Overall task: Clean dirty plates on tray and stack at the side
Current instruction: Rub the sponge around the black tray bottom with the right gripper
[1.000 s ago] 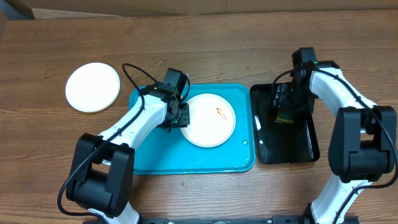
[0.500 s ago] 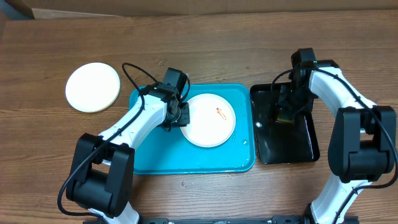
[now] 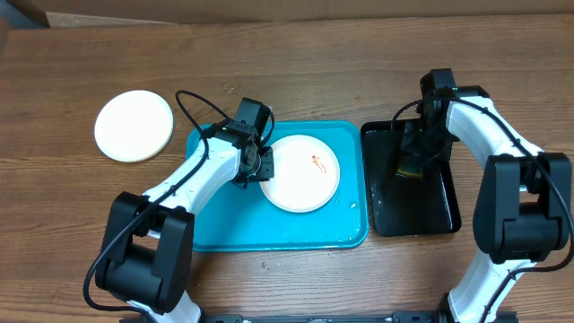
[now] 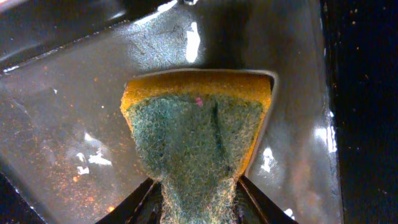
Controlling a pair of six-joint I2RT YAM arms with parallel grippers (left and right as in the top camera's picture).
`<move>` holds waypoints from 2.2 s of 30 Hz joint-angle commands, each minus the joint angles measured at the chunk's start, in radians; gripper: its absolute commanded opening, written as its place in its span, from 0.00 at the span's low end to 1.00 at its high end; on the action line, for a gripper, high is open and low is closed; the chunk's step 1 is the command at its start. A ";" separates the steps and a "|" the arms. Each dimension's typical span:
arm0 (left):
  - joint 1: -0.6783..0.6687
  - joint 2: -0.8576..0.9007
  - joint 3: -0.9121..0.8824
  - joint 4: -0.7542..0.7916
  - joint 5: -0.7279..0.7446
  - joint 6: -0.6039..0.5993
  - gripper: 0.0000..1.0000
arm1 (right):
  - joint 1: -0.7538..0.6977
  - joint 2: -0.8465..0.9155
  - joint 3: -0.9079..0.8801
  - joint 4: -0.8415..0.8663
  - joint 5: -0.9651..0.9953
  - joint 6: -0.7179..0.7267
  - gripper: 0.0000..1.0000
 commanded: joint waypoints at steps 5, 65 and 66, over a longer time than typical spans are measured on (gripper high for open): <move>-0.002 0.045 -0.006 0.014 -0.010 -0.023 0.33 | 0.006 -0.015 0.033 -0.015 -0.001 0.001 0.32; -0.002 0.076 -0.024 0.052 -0.005 -0.022 0.04 | 0.122 -0.156 0.125 -0.172 0.200 0.019 0.04; -0.002 0.076 -0.024 0.052 -0.005 -0.022 0.04 | 0.123 -0.155 0.123 -0.172 0.200 0.018 0.04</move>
